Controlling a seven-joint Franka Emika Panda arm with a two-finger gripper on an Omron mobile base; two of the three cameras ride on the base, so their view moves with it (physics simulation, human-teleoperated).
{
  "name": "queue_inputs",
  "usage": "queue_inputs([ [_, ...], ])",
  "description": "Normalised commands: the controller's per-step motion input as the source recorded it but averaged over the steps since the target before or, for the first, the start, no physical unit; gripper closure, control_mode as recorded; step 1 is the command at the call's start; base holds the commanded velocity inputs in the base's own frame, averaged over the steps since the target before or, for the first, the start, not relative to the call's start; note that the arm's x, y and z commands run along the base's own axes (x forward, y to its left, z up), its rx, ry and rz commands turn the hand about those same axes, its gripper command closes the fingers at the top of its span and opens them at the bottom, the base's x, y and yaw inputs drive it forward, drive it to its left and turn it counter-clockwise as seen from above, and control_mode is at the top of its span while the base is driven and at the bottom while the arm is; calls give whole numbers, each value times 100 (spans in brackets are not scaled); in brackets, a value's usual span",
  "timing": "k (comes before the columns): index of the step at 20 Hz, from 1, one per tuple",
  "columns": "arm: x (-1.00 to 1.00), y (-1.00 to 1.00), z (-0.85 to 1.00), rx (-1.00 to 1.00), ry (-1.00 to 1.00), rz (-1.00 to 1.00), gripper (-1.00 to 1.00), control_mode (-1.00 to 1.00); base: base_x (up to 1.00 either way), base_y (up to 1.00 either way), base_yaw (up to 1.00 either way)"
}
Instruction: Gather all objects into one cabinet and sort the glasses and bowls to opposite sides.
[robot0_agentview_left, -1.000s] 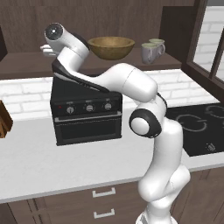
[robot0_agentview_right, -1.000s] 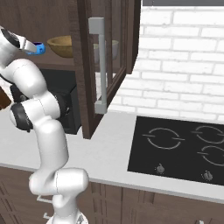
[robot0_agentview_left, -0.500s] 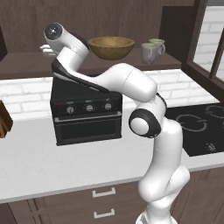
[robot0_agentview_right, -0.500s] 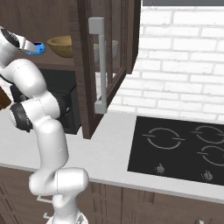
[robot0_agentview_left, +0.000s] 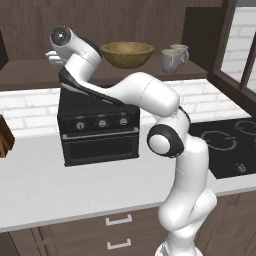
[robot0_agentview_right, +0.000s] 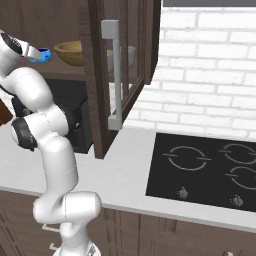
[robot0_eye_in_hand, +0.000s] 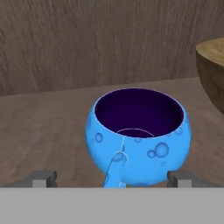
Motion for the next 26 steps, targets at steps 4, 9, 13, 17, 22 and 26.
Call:
queue_inputs([
  [4, 0, 0, 0, 0, 0, 0, 100, -100, 0, 0, 0],
  [9, 0, 0, 0, 0, 0, 0, 100, -100, 0, 0, 0],
  [13, 0, 0, 0, 0, 0, 0, 100, -100, 0, 0, 0],
  [17, 0, 0, 0, 0, 0, 0, 100, -100, 0, 0, 0],
  [22, -1, 0, 0, 0, 0, 0, 100, -100, 0, 0, 0],
  [26, -36, -4, 0, 0, -2, 0, 100, -100, 0, 0, 0],
])
